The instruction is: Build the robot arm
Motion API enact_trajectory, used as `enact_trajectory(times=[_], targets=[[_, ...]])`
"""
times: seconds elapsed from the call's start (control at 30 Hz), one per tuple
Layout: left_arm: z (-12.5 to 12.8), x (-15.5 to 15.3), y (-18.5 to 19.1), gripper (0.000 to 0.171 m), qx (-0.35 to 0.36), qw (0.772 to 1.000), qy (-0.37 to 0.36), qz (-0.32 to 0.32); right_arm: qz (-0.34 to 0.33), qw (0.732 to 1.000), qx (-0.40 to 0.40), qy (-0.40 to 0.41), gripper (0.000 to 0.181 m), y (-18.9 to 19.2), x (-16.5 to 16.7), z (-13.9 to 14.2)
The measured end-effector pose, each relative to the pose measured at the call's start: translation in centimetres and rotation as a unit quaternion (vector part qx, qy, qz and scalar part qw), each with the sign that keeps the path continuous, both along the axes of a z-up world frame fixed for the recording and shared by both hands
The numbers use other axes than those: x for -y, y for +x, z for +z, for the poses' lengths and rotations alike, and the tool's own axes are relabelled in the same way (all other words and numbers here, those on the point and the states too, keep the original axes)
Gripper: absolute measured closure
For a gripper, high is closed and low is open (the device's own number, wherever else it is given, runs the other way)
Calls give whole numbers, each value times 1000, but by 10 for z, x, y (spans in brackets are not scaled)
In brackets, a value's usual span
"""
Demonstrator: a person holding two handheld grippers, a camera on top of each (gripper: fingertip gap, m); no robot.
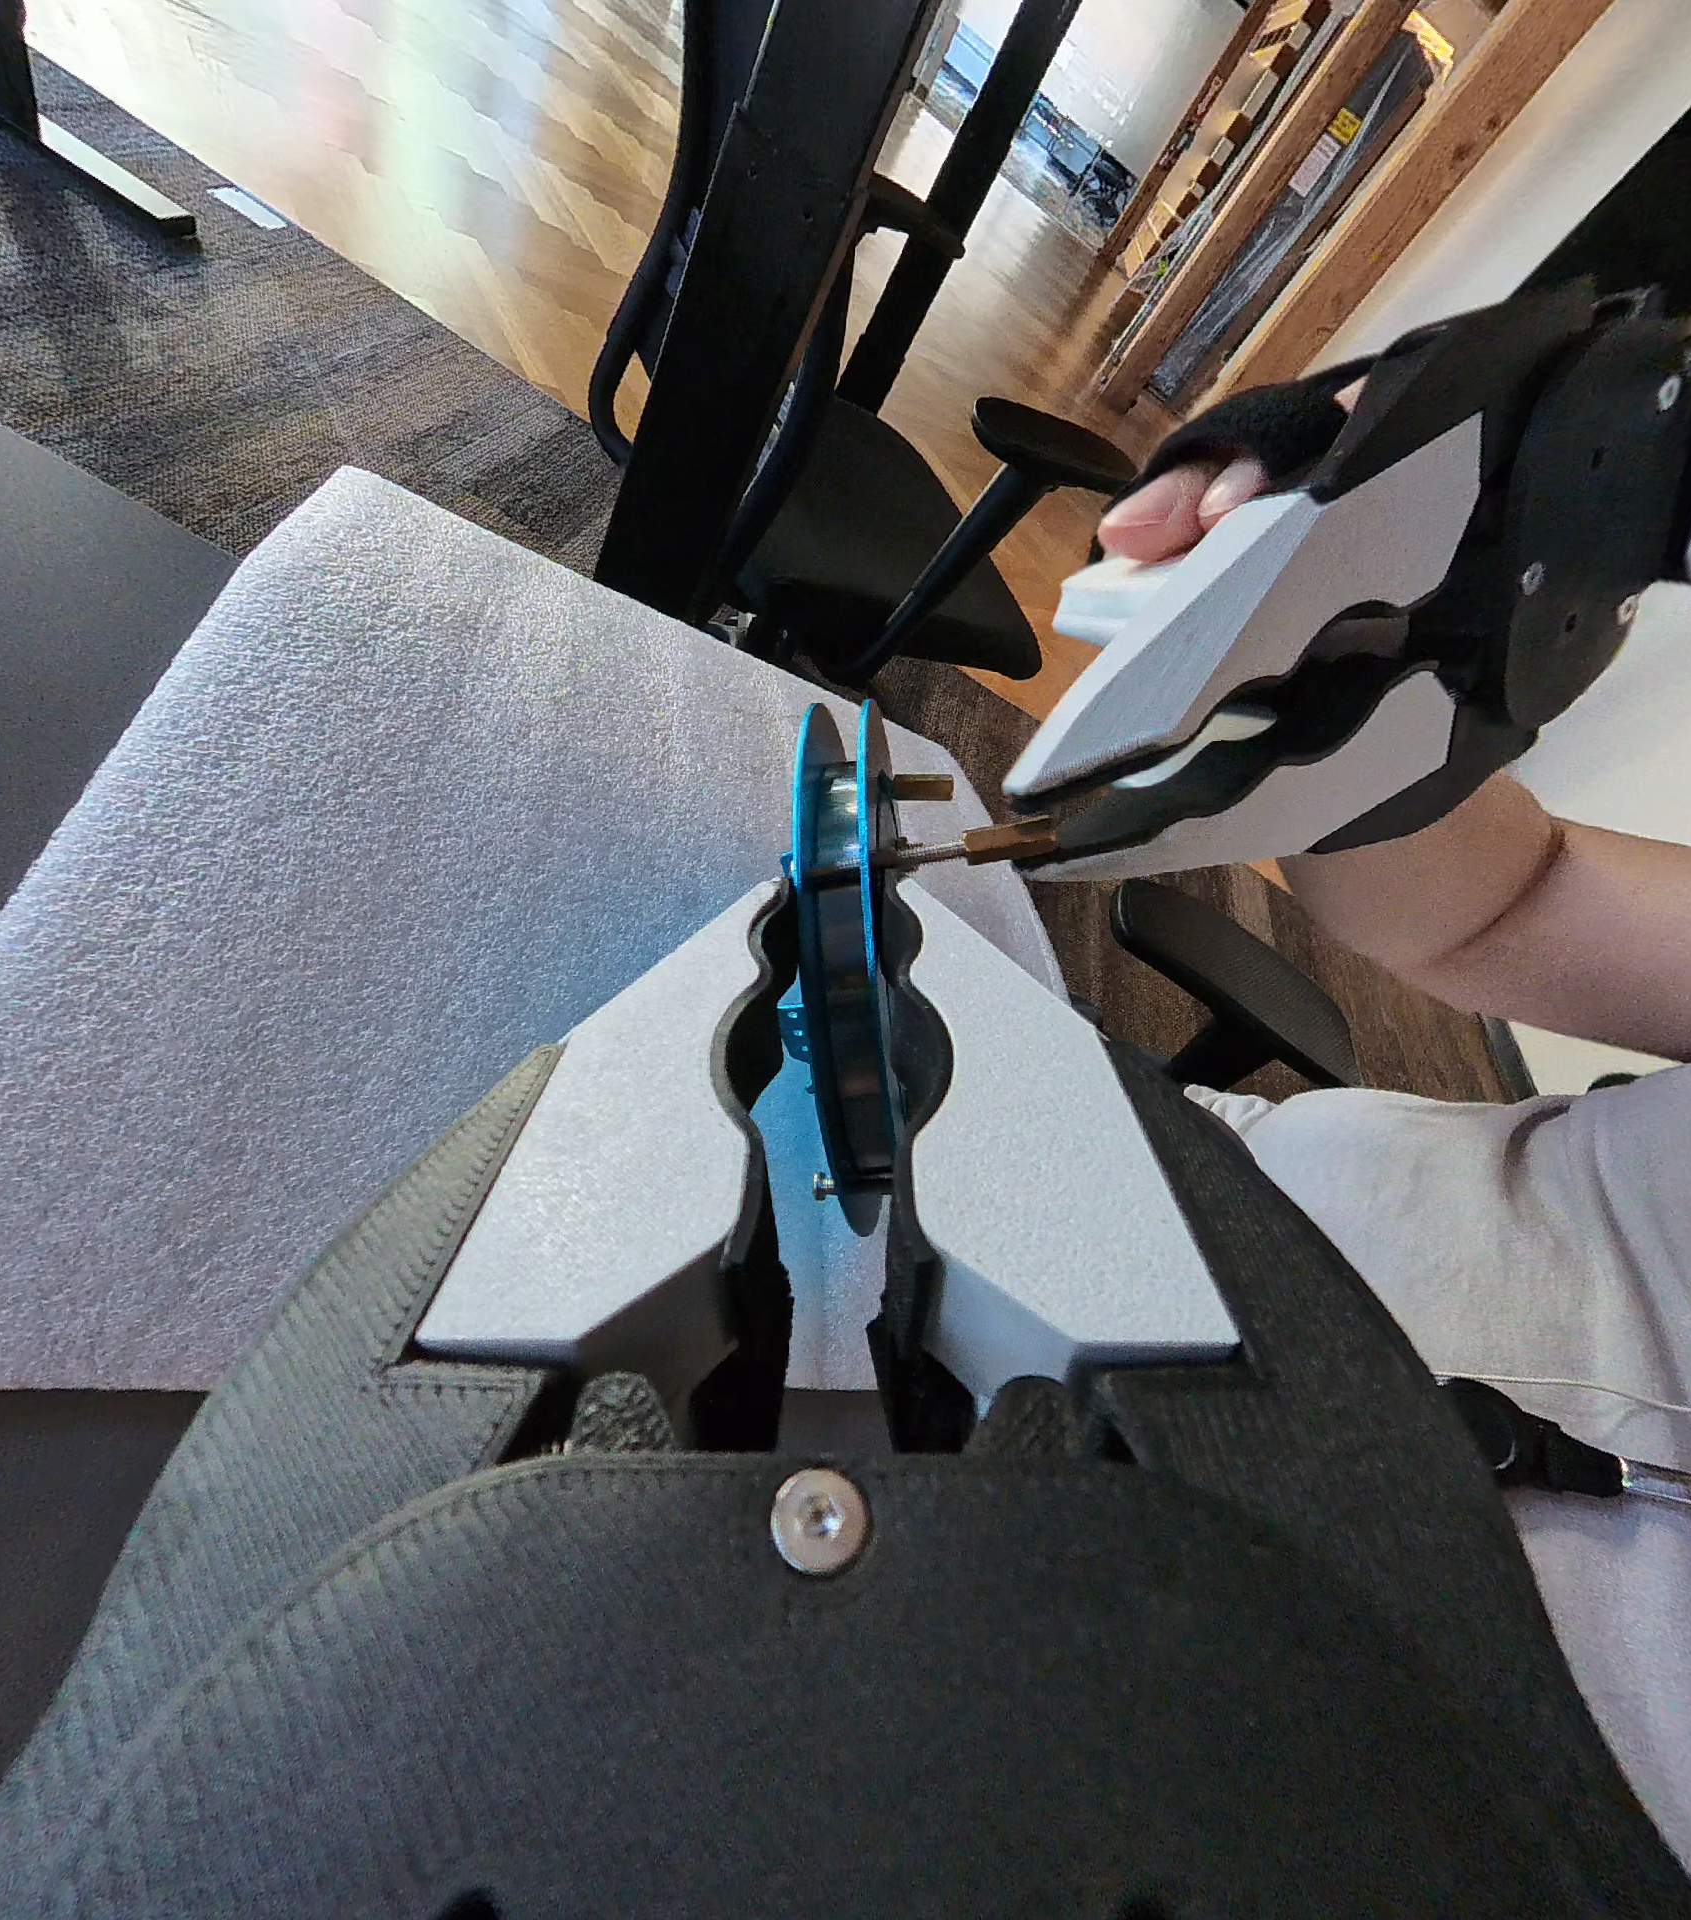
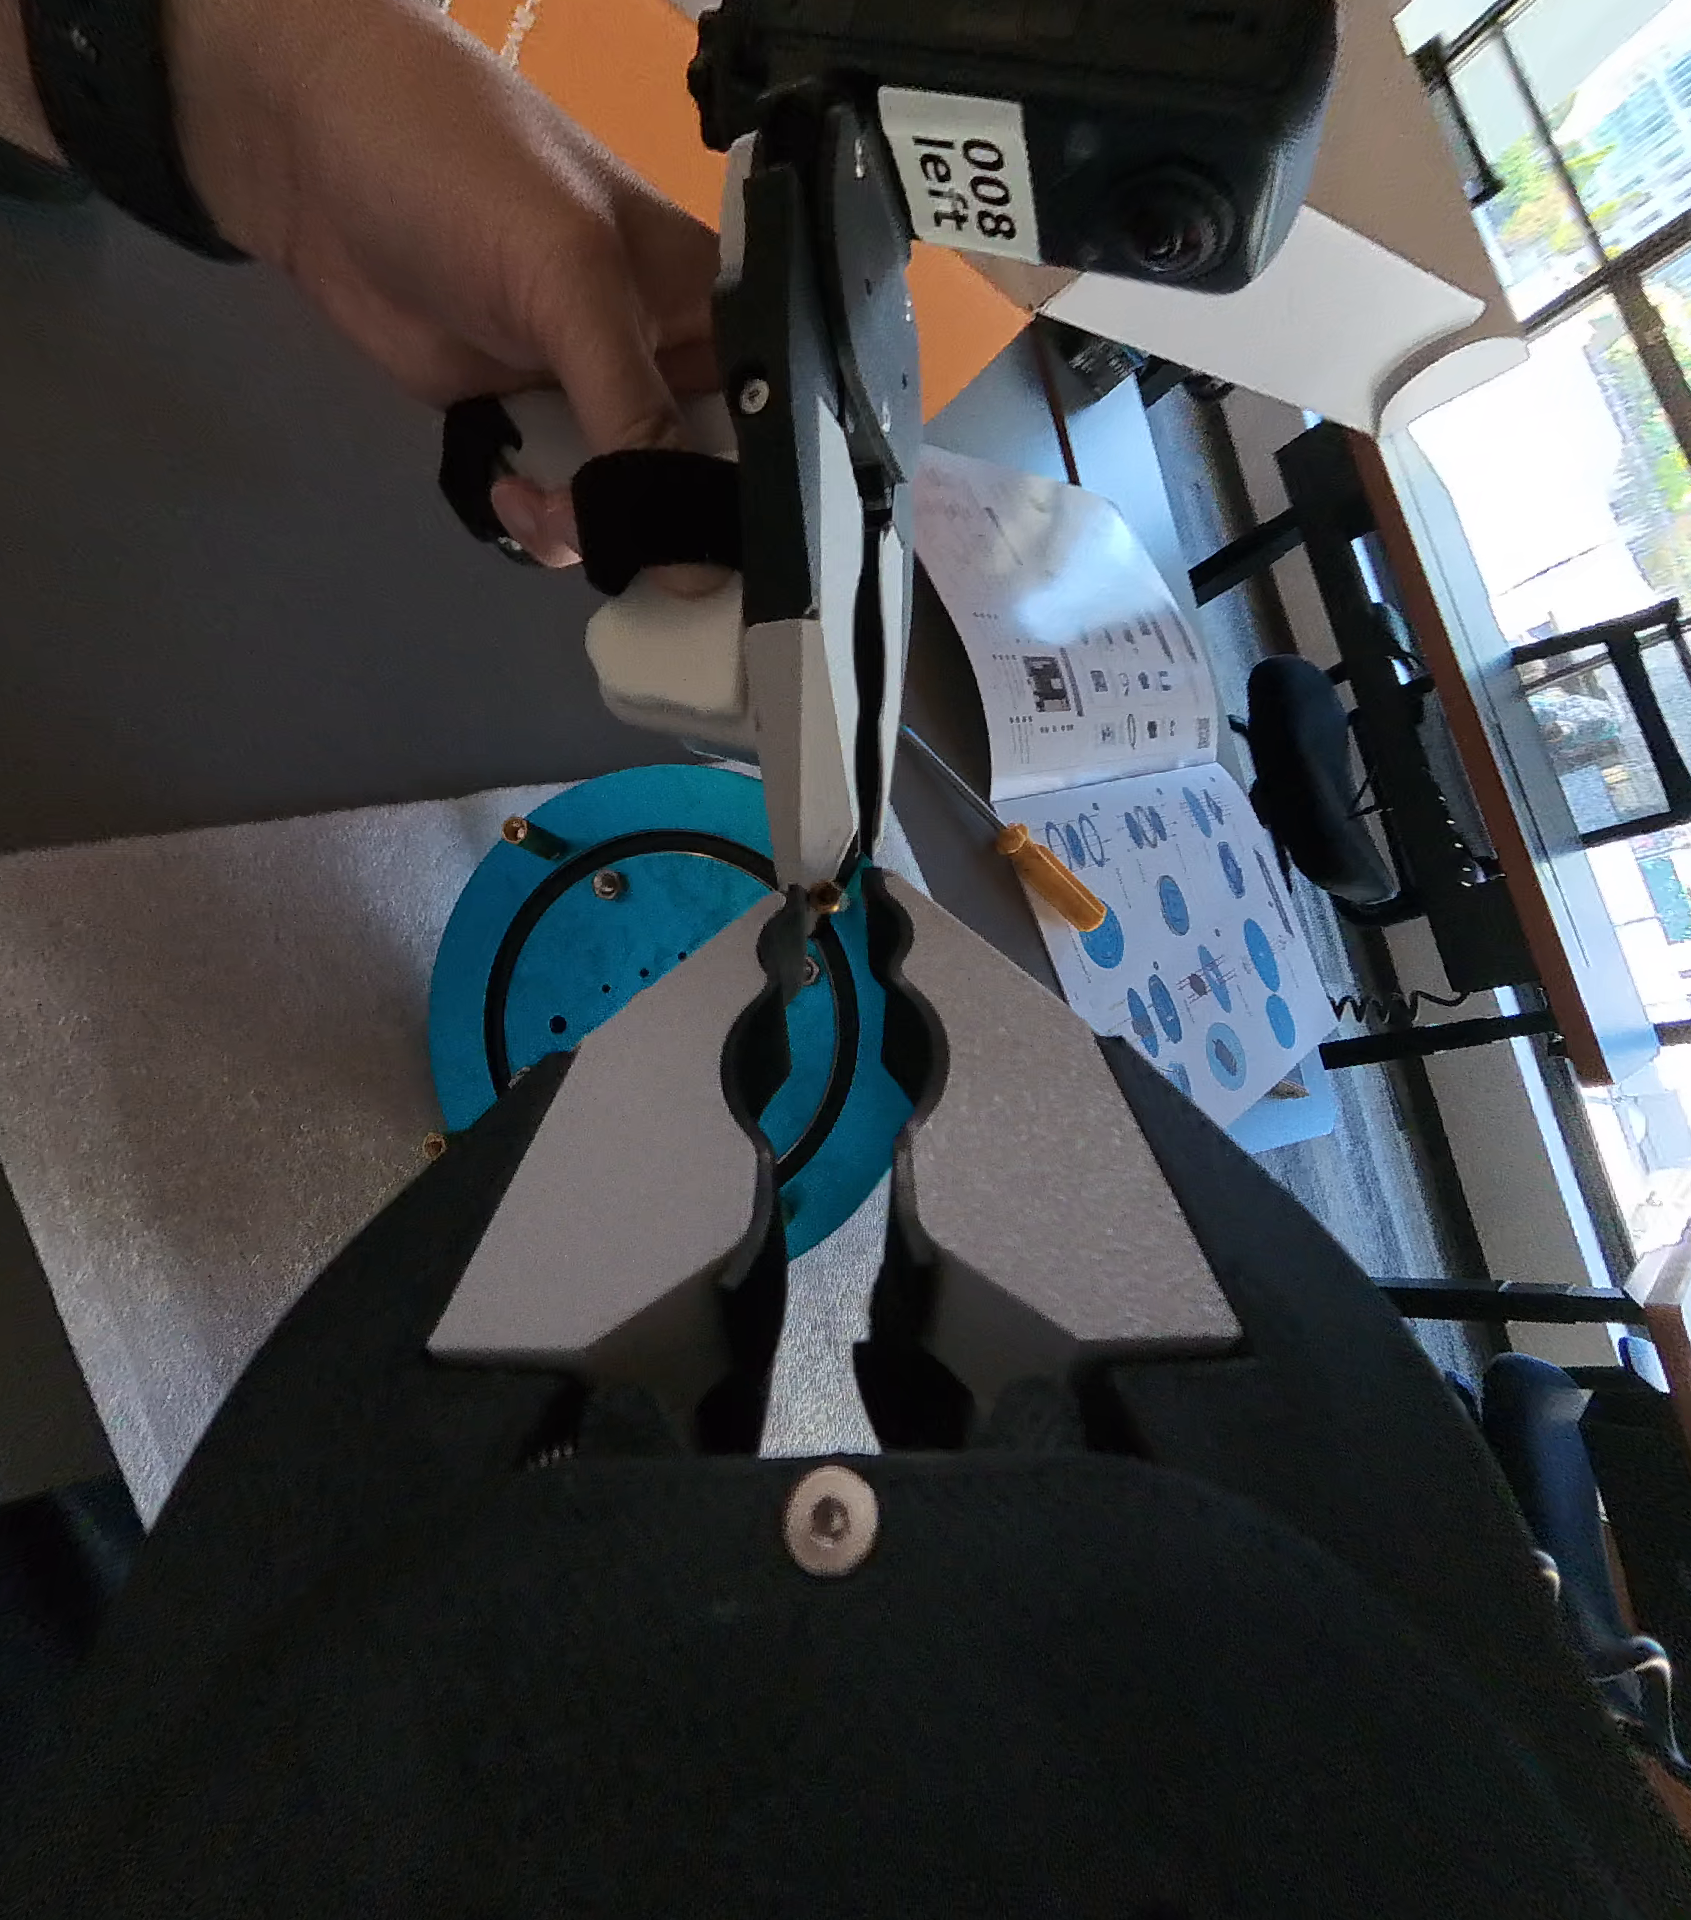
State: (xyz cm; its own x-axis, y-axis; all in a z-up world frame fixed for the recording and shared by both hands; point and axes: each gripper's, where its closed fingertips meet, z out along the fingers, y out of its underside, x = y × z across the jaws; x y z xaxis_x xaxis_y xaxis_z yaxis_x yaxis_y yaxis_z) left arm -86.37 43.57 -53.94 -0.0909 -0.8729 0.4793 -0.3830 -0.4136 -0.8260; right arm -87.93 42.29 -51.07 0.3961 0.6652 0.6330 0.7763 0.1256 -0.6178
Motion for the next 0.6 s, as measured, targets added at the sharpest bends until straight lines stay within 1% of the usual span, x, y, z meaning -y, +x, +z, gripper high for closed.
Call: enact_trajectory(times=[0.1,0.17,0.23,0.27,0.3,0.33,0.37,0.4,0.43,0.5,0.57,0.6], targets=[[-1,-1,-1,158,-2,1000,-1,2,5,1000,24,-12,176,-2,-1,-4],[-2,-3,-1,158,-4,1000,-1,6,-25,999,9,-25,176,0,-4,-4],[-3,-5,-1,157,-6,1000,-1,10,-75,996,-37,-31,177,0,-7,-4],[-3,-5,-1,158,-6,1000,-2,12,-111,991,-67,-29,177,1,-8,-4],[-3,-5,-1,158,-6,1000,-2,13,-156,981,-114,-29,176,2,-8,-3],[-3,-5,0,158,-6,1000,-1,12,-201,964,-171,-33,176,4,-7,-3],[-2,-3,0,158,-5,1000,0,10,-227,947,-223,-35,177,3,-5,-3],[-2,-2,0,158,-4,1000,2,8,-236,940,-245,-30,177,3,-3,-3],[-1,-2,0,158,-4,1000,4,7,-234,941,-243,-25,176,3,-3,-2],[-1,-2,-1,158,-3,1000,5,5,-195,960,-198,-26,174,1,-3,-2],[0,-1,-1,158,3,1000,0,-2,-114,985,-124,-24,159,-3,0,-1],[0,-1,-1,158,3,1000,-1,-3,-70,994,-82,-23,158,-5,3,-3]])
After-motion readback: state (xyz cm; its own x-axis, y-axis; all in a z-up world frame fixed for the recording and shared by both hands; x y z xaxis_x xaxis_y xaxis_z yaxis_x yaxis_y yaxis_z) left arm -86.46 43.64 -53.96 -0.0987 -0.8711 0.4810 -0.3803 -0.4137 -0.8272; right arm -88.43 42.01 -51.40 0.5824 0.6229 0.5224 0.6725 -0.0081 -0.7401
